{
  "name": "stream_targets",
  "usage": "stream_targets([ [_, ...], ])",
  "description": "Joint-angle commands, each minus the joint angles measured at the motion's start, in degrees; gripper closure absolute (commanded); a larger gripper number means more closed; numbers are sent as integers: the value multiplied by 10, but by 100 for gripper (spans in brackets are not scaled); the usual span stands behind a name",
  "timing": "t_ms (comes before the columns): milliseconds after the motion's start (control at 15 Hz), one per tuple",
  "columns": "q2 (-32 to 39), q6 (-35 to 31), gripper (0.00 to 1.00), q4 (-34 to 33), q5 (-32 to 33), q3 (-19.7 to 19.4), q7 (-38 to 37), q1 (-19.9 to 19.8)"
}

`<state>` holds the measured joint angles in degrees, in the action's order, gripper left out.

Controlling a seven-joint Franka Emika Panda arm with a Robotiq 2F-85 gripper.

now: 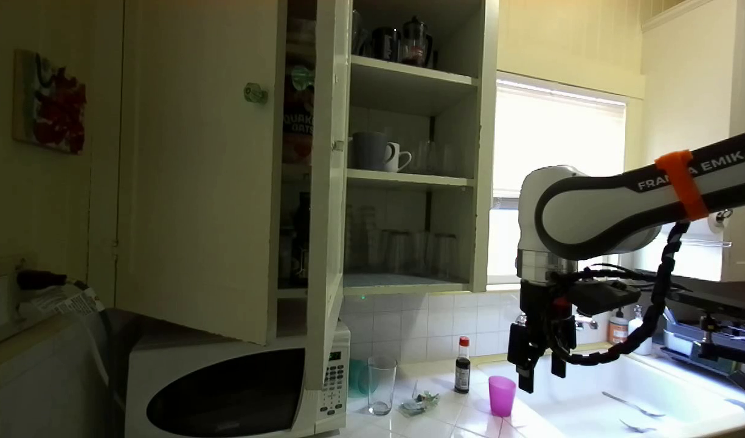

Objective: Put the purple cup on the bottom shelf of the open upper cabinet.

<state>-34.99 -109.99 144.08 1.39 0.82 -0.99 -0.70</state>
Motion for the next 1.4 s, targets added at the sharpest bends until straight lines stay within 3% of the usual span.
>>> stream_targets([
  [0, 0, 1, 0, -1, 1, -1, -1, 2],
  [1067, -26, -28, 0, -7, -5, 8, -39, -4],
  [1333, -32, -116, 0, 29, 25, -9, -24, -22],
])
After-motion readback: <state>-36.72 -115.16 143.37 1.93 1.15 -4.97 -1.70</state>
